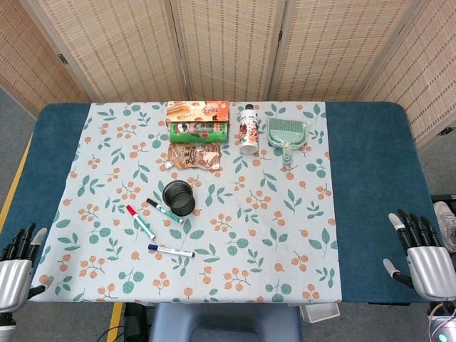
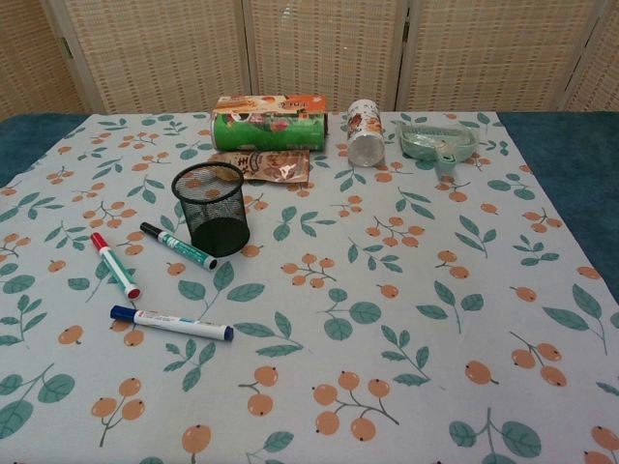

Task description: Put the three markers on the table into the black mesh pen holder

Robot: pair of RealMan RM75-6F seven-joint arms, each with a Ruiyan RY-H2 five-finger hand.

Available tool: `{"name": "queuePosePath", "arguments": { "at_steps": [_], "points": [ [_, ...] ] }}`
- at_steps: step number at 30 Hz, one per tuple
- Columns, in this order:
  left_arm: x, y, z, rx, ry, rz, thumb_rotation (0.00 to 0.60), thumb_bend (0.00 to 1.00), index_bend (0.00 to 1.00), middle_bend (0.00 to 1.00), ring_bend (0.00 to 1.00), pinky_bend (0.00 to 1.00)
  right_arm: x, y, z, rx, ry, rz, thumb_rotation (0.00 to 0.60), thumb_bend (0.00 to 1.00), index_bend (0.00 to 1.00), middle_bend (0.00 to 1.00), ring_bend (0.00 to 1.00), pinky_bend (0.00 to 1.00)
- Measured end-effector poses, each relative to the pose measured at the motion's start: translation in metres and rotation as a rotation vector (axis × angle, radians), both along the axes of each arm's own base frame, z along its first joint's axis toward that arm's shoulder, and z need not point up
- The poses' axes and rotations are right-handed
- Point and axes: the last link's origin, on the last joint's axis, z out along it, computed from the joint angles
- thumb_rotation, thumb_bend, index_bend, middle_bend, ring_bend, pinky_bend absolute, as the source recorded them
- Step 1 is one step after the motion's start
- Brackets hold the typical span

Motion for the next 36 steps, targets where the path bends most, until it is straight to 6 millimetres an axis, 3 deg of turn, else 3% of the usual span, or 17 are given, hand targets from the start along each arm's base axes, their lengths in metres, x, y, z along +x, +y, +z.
{"name": "queuePosePath", "arguments": {
  "at_steps": [6, 9, 15, 18, 23, 26, 29, 36],
  "points": [
    [-0.001, 0.001, -0.002, -0.013, 0.001, 0.002, 0.6, 0.13, 0.0, 0.03, 0.05, 0.26, -0.001, -0.004, -0.003, 0.008, 0.011, -0.01, 0.6, 0.25, 0.01, 0.0, 0.0, 0.0],
    [0.001, 0.001, -0.005, -0.03, 0.0, 0.002, 0.6, 0.13, 0.0, 0.15, 0.16, 0.26, -0.001, -0.005, -0.003, 0.017, 0.015, -0.009, 0.6, 0.25, 0.01, 0.0, 0.0, 0.0],
    [0.005, -0.002, -0.007, -0.053, -0.013, -0.014, 0.6, 0.13, 0.0, 0.31, 0.23, 0.27, 0.001, -0.002, -0.002, 0.01, 0.011, 0.007, 0.6, 0.26, 0.01, 0.0, 0.0, 0.0],
    [0.01, 0.0, -0.005, -0.049, -0.03, -0.037, 0.6, 0.13, 0.0, 0.49, 0.39, 0.37, 0.004, -0.001, -0.001, 0.003, 0.008, 0.023, 0.6, 0.26, 0.01, 0.0, 0.0, 0.0],
    [0.024, 0.008, -0.005, -0.088, -0.043, -0.109, 0.6, 0.13, 0.0, 0.82, 0.74, 0.73, 0.003, -0.005, -0.006, 0.038, 0.015, 0.021, 0.6, 0.26, 0.01, 0.0, 0.0, 0.0],
    [0.031, 0.014, -0.009, -0.148, -0.07, -0.129, 0.6, 0.13, 0.04, 0.92, 0.84, 0.84, 0.001, -0.01, -0.007, 0.047, 0.017, 0.011, 0.6, 0.26, 0.01, 0.0, 0.0, 0.0],
    [0.039, 0.023, -0.017, -0.234, -0.107, -0.153, 0.6, 0.13, 0.14, 0.98, 0.91, 0.91, -0.002, -0.016, -0.006, 0.051, 0.015, -0.004, 0.6, 0.26, 0.01, 0.0, 0.0, 0.0],
    [0.066, 0.047, -0.043, -0.418, -0.162, -0.21, 0.6, 0.14, 0.29, 1.0, 0.96, 0.97, -0.007, -0.033, -0.008, 0.095, 0.01, -0.029, 0.6, 0.25, 0.01, 0.0, 0.0, 0.0]
  ]
}}
